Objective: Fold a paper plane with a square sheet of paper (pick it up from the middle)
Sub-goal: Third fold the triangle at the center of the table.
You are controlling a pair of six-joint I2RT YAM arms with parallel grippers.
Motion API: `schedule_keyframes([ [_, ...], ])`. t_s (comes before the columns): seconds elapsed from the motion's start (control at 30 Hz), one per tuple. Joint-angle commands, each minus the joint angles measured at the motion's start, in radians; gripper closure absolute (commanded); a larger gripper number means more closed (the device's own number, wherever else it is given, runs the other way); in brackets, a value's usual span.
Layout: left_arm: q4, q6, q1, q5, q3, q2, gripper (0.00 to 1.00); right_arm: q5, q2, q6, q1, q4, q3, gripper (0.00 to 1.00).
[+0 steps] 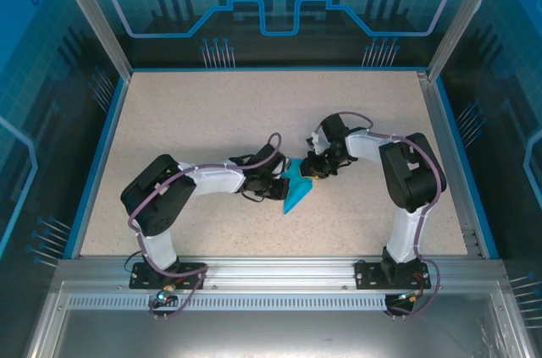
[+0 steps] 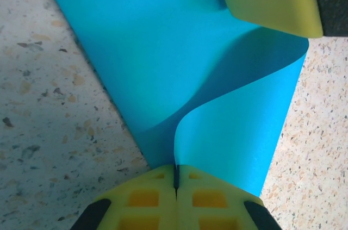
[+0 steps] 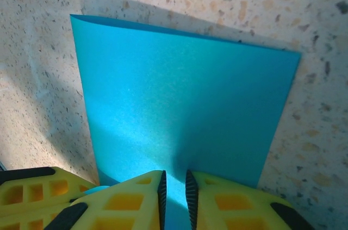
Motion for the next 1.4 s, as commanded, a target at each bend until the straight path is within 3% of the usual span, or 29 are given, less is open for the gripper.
schedule_keyframes([
  [0.0, 0.009, -0.011, 0.006, 0.022, -0.021, 0.02, 0.99, 0.015, -0.031, 0.005, -0.008, -0.082, 0.023, 0.75],
  [0.23, 0.021, -0.018, 0.006, 0.019, -0.031, 0.026, 1.0, 0.001, -0.232, 0.097, -0.029, -0.007, -0.053, 0.71],
  [0.43, 0.008, -0.01, 0.006, 0.016, -0.03, 0.03, 1.0, -0.07, -0.408, 0.259, 0.0, 0.202, -0.299, 0.93],
  [0.7, 0.016, -0.019, 0.007, 0.019, -0.032, 0.03, 1.0, -0.042, -0.561, 0.452, 0.132, 0.394, -0.53, 0.98],
  [1.0, 0.028, -0.029, 0.007, 0.033, -0.046, 0.029, 1.0, 0.023, -0.487, 0.547, 0.274, 0.468, -0.527, 0.98],
  [1.37, 0.029, -0.027, 0.007, 0.044, -0.046, 0.036, 1.0, 0.098, -0.425, 0.65, 0.32, 0.566, -0.551, 0.98],
])
